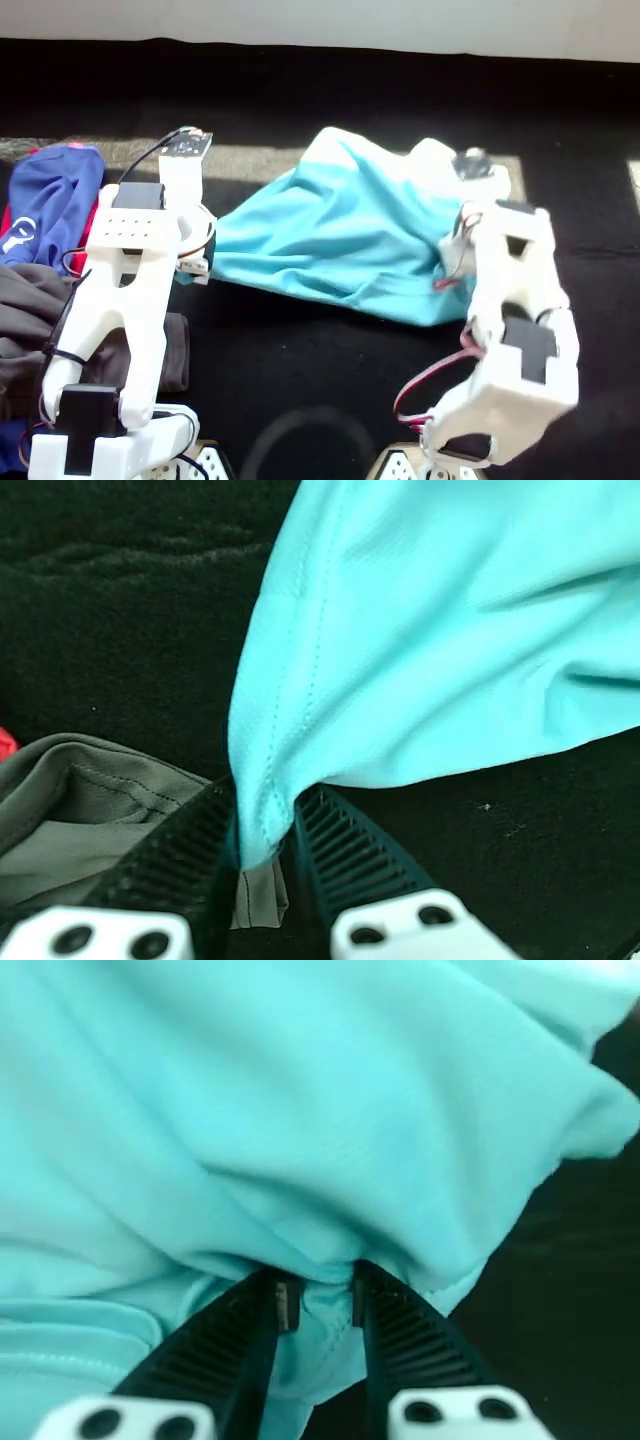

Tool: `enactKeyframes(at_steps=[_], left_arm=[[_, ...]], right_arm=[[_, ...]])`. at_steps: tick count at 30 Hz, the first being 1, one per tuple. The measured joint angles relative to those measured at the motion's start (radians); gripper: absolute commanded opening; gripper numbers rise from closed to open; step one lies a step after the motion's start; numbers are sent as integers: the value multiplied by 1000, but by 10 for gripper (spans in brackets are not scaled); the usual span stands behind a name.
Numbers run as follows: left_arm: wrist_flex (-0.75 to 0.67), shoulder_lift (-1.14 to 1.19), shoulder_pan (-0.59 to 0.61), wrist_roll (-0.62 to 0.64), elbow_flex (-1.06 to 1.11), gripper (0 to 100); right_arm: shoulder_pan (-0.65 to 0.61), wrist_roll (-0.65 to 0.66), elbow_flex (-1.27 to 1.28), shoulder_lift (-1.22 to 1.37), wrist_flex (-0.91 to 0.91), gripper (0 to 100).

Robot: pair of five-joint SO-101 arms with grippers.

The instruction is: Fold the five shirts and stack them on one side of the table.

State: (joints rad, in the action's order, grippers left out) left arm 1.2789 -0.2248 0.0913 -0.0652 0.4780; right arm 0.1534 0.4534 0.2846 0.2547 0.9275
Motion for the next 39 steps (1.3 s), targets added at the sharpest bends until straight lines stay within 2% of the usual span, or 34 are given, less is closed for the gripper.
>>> enactKeyframes(at_steps=[5,12,18,20,25,33,39], left_arm=[[0,0,0,2,0,9],[0,0,0,2,0,9],[0,0,0,2,0,9],[0,0,0,2,0,9],[0,0,0,2,0,9],[0,0,0,2,0,9],[0,0,0,2,0,9]], right_arm=[[83,-38,-411,224,69,109],[107,-78,-910,381,460,109],[83,-78,-1181,384,766,109],[64,-78,-1241,382,801,109],[57,-78,-1232,373,822,109],[31,-78,-1000,121,822,109],[-38,-78,-795,-54,822,109]])
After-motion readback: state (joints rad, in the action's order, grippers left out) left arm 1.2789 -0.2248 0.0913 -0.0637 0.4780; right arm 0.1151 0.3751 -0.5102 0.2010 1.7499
